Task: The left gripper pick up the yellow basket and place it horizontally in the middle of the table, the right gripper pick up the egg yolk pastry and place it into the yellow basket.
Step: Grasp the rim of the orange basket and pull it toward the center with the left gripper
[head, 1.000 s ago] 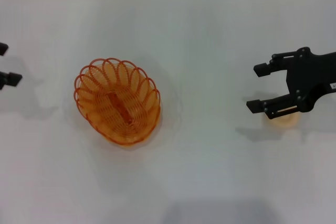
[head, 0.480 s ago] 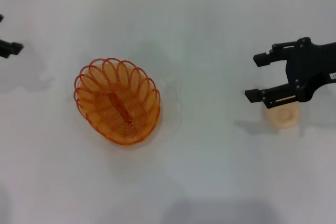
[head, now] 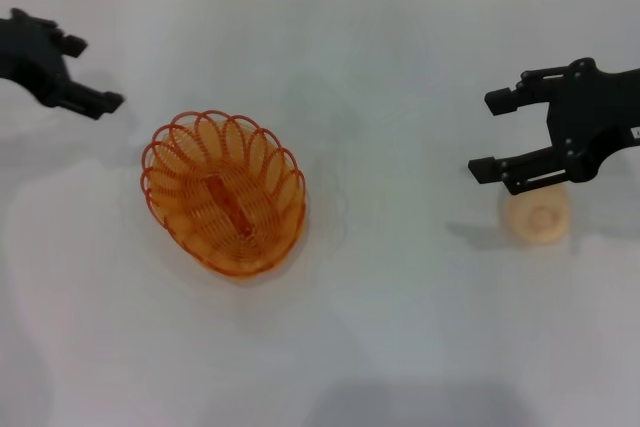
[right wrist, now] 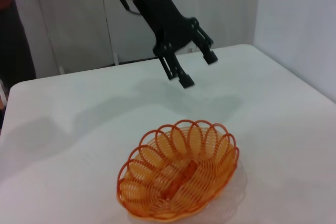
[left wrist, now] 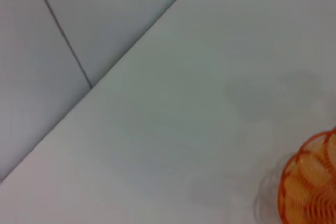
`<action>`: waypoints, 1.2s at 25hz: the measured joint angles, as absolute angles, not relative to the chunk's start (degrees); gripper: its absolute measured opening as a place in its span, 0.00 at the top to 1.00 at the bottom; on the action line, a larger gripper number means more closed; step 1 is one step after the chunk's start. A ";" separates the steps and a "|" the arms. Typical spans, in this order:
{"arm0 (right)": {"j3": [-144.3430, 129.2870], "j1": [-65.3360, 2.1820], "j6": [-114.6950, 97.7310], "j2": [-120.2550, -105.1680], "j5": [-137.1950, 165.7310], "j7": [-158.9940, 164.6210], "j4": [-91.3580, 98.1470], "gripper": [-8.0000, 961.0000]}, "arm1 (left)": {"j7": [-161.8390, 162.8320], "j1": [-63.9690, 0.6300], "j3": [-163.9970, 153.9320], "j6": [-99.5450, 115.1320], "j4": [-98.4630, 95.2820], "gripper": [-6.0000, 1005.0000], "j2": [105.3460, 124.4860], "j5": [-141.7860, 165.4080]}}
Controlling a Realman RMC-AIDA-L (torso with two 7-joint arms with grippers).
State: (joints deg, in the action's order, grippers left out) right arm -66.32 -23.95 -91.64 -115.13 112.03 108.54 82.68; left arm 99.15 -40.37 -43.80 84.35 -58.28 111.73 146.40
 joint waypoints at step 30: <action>-66.29 -24.54 -92.16 -115.30 111.96 108.81 82.88 0.15 | 97.65 -42.31 -51.59 76.89 -50.16 0.12 113.39 143.23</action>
